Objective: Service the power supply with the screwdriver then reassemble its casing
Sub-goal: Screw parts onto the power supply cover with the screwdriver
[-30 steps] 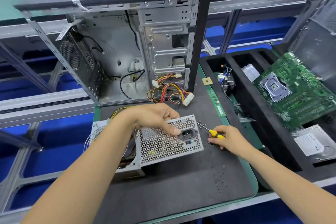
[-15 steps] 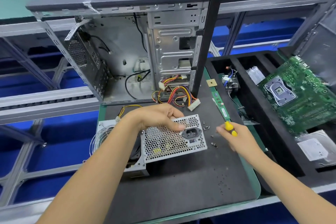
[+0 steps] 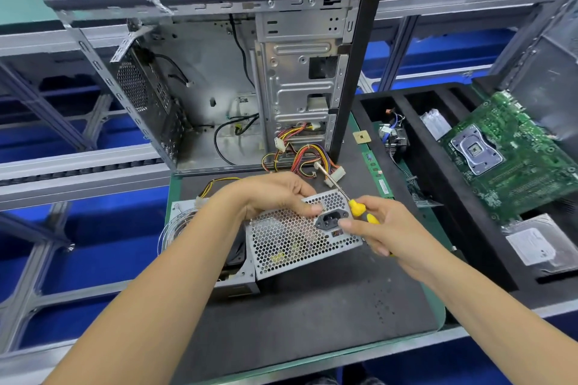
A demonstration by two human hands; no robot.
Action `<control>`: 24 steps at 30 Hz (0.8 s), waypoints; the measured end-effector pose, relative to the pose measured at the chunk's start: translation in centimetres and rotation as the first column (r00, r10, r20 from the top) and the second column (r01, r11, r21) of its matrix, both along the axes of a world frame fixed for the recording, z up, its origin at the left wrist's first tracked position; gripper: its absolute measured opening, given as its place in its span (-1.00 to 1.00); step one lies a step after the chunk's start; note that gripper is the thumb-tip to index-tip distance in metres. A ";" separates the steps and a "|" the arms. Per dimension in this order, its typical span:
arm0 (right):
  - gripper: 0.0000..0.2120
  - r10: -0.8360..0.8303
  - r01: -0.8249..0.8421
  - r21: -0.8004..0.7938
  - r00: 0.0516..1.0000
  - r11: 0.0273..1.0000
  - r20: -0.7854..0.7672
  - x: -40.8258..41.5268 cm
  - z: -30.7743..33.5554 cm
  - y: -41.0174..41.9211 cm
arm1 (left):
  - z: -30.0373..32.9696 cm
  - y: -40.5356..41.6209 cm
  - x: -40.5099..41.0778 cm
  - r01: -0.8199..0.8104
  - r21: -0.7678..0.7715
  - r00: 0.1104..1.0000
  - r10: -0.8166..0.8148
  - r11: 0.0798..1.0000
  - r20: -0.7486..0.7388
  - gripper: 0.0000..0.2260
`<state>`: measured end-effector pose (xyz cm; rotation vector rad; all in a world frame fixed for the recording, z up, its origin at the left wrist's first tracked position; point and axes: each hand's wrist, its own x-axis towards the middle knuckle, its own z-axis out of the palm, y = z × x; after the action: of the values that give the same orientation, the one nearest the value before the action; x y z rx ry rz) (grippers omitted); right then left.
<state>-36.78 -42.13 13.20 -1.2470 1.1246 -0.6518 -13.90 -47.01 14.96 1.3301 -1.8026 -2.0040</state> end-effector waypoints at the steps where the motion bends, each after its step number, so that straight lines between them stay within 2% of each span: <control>1: -0.89 -0.009 0.009 0.009 1.000 1.000 -0.004 0.0 -0.1 0.0 | -0.2 0.2 -0.1 -0.014 -0.016 1.000 0.014 1.000 -0.004 -0.77; 5: -0.94 -0.051 0.050 0.034 0.998 0.998 0.029 0.2 -0.4 0.4 | -0.5 0.5 -0.1 -0.005 -0.030 0.999 0.003 1.000 -0.049 -0.80; 8: -0.90 -0.042 0.040 0.037 0.997 0.999 0.058 0.2 -0.5 0.5 | -0.6 0.7 -0.1 -0.001 -0.094 0.998 -0.005 0.996 -0.059 -0.74; 15: -0.87 -0.004 0.003 0.031 0.999 1.000 0.050 0.0 -0.3 0.4 | -0.7 0.8 0.2 -0.013 -0.044 0.989 0.007 0.999 -0.146 -0.77; 21: -0.84 -0.065 0.065 -0.007 0.996 0.998 0.053 0.5 -0.7 0.4 | -0.6 0.9 0.0 0.012 -0.066 0.993 -0.019 0.998 -0.118 -0.71; 24: -0.85 -0.055 0.056 -0.003 0.996 0.998 0.069 0.6 -0.7 0.3 | -0.5 0.8 0.1 0.000 -0.057 0.994 -0.006 0.998 -0.108 -0.75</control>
<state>-36.23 -41.82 12.50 -1.1916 1.1039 -0.7345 -13.82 -46.19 14.49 1.1794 -1.8000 -1.9701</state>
